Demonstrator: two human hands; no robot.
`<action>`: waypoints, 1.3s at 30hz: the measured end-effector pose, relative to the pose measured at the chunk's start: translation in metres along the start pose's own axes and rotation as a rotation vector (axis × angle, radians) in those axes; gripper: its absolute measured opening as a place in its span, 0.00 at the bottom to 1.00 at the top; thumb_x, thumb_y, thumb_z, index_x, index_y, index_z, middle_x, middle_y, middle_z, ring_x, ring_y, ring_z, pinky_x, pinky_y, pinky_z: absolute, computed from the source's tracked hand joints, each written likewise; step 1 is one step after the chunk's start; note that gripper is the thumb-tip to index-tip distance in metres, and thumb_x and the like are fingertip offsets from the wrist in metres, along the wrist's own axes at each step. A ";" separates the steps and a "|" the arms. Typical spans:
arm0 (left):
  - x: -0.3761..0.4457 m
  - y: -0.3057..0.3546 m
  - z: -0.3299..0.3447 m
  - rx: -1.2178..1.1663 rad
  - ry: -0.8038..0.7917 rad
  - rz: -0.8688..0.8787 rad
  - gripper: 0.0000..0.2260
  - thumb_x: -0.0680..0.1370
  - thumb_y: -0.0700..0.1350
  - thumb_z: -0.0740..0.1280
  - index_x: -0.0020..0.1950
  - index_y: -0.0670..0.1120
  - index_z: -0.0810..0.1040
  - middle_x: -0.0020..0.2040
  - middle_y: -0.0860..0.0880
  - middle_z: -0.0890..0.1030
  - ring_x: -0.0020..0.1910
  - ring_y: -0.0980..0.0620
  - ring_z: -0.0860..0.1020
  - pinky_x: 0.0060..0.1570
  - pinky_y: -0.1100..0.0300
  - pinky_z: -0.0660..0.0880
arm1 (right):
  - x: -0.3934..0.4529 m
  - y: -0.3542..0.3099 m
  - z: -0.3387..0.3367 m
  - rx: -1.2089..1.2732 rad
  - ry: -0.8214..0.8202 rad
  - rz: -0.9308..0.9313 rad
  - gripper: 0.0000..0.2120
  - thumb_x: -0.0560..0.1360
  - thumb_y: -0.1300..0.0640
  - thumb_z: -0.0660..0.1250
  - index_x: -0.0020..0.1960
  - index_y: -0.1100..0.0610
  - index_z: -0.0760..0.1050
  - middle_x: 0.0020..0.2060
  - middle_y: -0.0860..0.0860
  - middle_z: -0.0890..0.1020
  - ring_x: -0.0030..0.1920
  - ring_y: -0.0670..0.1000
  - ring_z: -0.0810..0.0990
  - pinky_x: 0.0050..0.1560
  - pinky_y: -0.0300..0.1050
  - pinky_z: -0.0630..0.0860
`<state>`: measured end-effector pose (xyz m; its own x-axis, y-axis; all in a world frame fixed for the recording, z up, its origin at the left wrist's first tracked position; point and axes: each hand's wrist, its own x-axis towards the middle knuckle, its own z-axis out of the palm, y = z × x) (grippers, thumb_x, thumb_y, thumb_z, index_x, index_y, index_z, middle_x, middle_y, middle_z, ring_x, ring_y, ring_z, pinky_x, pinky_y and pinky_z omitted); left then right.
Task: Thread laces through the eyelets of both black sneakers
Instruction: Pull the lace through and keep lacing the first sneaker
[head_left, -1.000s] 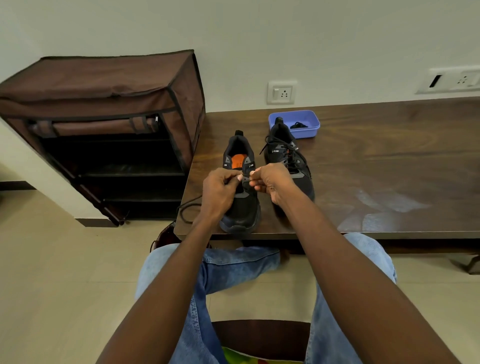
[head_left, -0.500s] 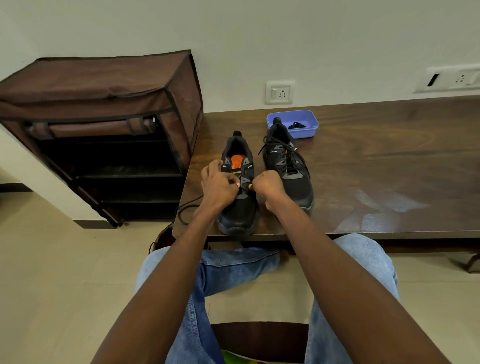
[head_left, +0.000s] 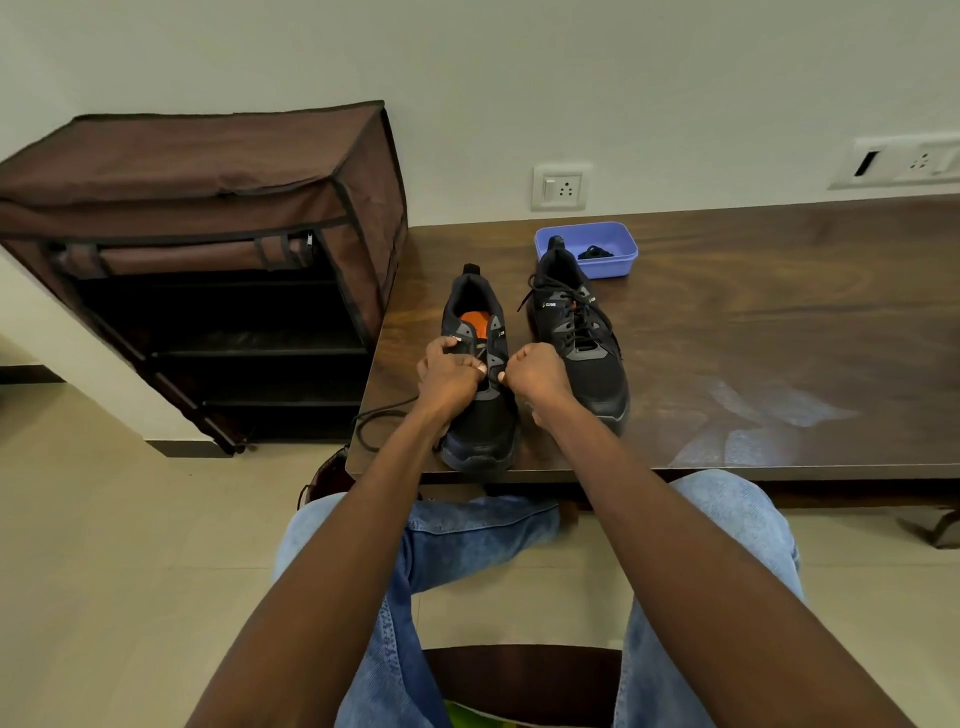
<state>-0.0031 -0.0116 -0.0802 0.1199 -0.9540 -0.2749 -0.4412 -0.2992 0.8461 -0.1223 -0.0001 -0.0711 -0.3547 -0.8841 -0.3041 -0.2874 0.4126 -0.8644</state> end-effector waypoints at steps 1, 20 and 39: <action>0.000 0.000 0.001 -0.013 0.010 -0.008 0.28 0.75 0.41 0.69 0.73 0.50 0.63 0.68 0.45 0.72 0.60 0.51 0.64 0.57 0.56 0.62 | -0.001 0.000 0.000 -0.031 0.003 -0.010 0.11 0.76 0.65 0.67 0.37 0.56 0.72 0.41 0.56 0.80 0.44 0.54 0.78 0.45 0.49 0.77; 0.013 -0.013 0.001 -0.245 -0.058 -0.043 0.31 0.75 0.36 0.71 0.73 0.45 0.60 0.55 0.43 0.82 0.53 0.50 0.80 0.43 0.61 0.72 | -0.010 0.003 -0.004 -0.020 -0.002 -0.030 0.09 0.76 0.65 0.68 0.39 0.57 0.76 0.40 0.54 0.79 0.44 0.53 0.78 0.51 0.53 0.79; -0.014 -0.023 -0.023 0.231 -0.224 0.326 0.32 0.78 0.50 0.71 0.79 0.53 0.63 0.81 0.45 0.53 0.78 0.45 0.56 0.76 0.46 0.60 | -0.033 -0.004 -0.005 -0.156 0.011 -0.191 0.04 0.77 0.57 0.68 0.43 0.52 0.79 0.44 0.52 0.83 0.48 0.53 0.81 0.52 0.52 0.80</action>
<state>0.0256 0.0085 -0.0847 -0.2417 -0.9623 -0.1249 -0.6142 0.0521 0.7875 -0.1137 0.0281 -0.0562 -0.2904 -0.9472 -0.1358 -0.4837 0.2678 -0.8333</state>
